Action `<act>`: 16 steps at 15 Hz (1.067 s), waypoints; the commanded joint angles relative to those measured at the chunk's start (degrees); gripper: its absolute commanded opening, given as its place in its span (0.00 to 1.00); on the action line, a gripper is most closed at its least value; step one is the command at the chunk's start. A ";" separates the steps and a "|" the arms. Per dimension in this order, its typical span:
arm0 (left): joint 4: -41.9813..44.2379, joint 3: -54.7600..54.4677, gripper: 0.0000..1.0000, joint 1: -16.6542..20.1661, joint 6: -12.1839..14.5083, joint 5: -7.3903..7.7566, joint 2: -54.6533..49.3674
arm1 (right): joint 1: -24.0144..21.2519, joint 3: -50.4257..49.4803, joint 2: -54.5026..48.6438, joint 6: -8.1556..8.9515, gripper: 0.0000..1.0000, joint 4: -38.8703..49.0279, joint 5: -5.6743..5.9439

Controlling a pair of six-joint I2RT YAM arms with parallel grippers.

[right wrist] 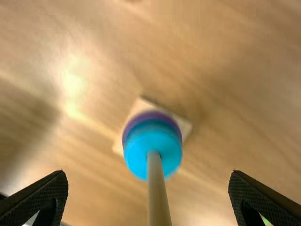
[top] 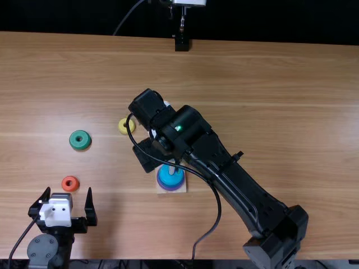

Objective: Build the Hanoi tower: stack the rings onto the peg from bottom to top in this color order: purple, dark blue, light blue, dark green, light green, yellow, orange.

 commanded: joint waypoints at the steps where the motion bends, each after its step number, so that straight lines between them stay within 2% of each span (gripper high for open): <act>1: -4.55 -6.00 1.00 0.37 0.04 -0.32 -0.67 | -1.34 -2.03 -2.38 0.08 1.00 1.95 0.20; 5: -4.45 -6.00 1.00 0.37 0.04 -0.32 -0.67 | -10.31 -16.10 -12.49 -0.76 1.00 11.34 0.62; 10: -4.55 -6.00 1.00 0.37 0.04 -0.32 -0.67 | -20.77 -40.35 -28.83 -0.87 1.00 33.91 0.62; 16: -4.55 -6.00 1.00 0.37 0.04 -0.32 -0.67 | -34.30 -69.36 -53.79 -1.19 1.00 54.58 0.30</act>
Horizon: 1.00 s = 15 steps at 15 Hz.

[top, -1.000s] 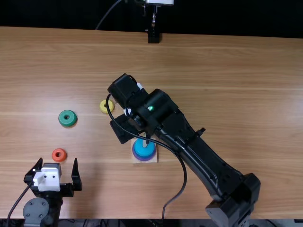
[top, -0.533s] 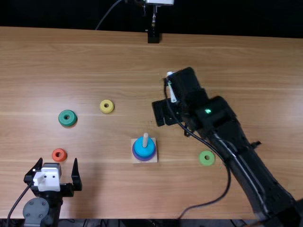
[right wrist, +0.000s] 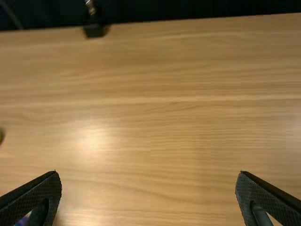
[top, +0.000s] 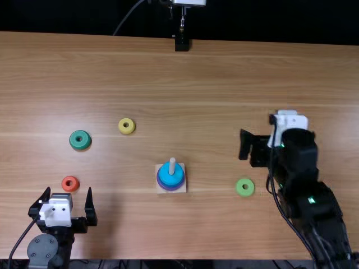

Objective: Build the Hanoi tower: stack the rings onto the peg from bottom to top in this color order: purple, dark blue, light blue, dark green, light green, yellow, orange.

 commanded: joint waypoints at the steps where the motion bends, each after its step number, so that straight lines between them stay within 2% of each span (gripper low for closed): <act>1: -4.43 -6.00 1.00 0.37 0.04 -0.35 -0.67 | -2.27 -5.93 -5.73 0.02 1.00 2.18 0.28; 3: -4.43 -6.00 1.00 0.37 0.04 -0.35 -0.67 | -7.45 -14.81 -16.46 -1.46 1.00 6.50 0.07; 6: -4.53 -6.00 1.00 0.37 0.04 -0.35 -0.67 | -8.25 -27.73 -30.87 -4.30 1.00 14.41 0.07; 8: -4.53 -6.00 1.00 0.37 0.04 -0.35 -0.67 | -8.68 -34.05 -42.03 -4.62 1.00 15.04 0.07; 9: -4.53 -6.00 1.00 0.37 0.04 -0.35 -0.67 | -10.27 -36.87 -45.37 -4.51 1.00 14.94 0.07; 15: -4.43 -6.00 1.00 0.37 0.04 -0.35 -0.67 | -11.50 -49.17 -58.38 -4.73 1.00 14.31 0.17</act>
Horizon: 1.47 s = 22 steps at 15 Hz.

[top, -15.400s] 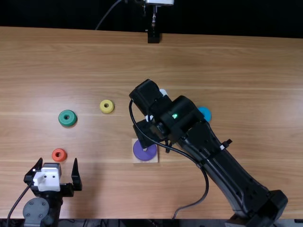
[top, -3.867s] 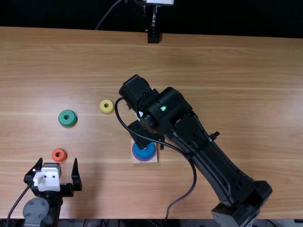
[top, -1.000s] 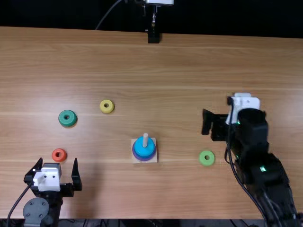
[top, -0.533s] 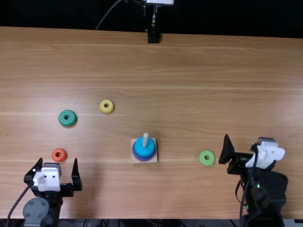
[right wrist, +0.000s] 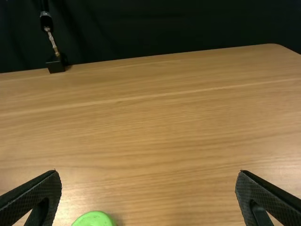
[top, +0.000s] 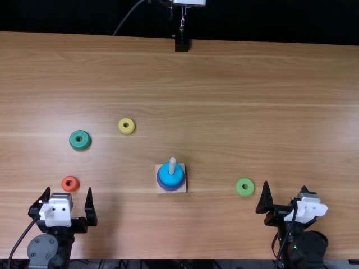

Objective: Build the Hanoi tower: stack the rings onto the peg from bottom to top in this color order: purple, dark blue, light blue, dark green, light green, yellow, orange.

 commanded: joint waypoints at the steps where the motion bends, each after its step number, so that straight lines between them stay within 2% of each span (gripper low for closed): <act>1: -4.55 -6.00 1.00 0.35 0.06 -0.35 -0.67 | -0.46 -1.88 -2.83 -0.22 1.00 0.10 0.17; 4: -4.55 -6.00 1.00 0.35 0.06 -0.35 -0.67 | -0.55 -3.02 -6.08 -0.12 1.00 -0.22 0.07; 10: -4.45 -6.00 1.00 0.35 0.06 -0.35 -0.67 | -1.51 -3.20 -7.84 -0.22 1.00 -11.61 -0.04; 22: -4.55 -6.00 1.00 0.35 0.06 -0.35 -0.67 | -1.69 -3.20 -7.84 -0.12 1.00 -11.61 0.07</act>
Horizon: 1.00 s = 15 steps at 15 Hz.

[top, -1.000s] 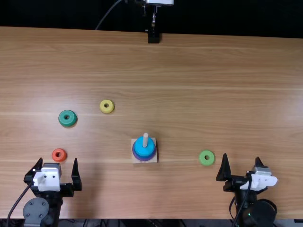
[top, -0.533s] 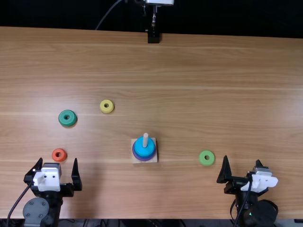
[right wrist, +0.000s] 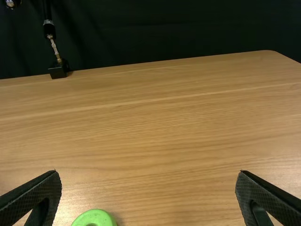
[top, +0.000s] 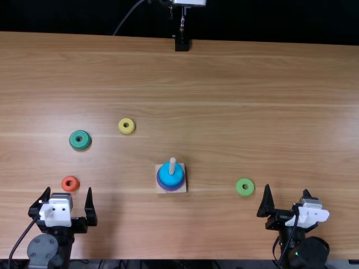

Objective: Build the Hanoi tower: stack the rings onto the peg from bottom to top in this color order: purple, dark blue, light blue, dark green, light green, yellow, orange.

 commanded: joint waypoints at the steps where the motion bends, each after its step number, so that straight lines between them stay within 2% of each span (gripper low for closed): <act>1: -4.53 -6.00 1.00 0.37 0.02 -0.35 -0.67 | -0.66 -3.68 -0.73 -0.10 1.00 -4.18 0.70; 7: -4.53 -6.00 1.00 0.37 0.02 -0.35 -0.67 | -0.66 -3.68 -0.73 -0.10 1.00 -4.18 0.70; 10: -4.74 -6.00 1.00 1.51 -0.08 -0.45 -0.67 | -0.57 -3.68 -0.73 -0.10 1.00 -4.18 0.70; 12: -4.53 -6.00 1.00 1.60 0.23 0.18 -0.67 | -0.57 -3.68 -0.73 -0.10 1.00 -4.18 0.70; 15: -4.22 -5.38 1.00 1.69 0.65 0.18 -0.67 | -0.66 -3.68 -0.73 -0.10 1.00 -4.18 0.70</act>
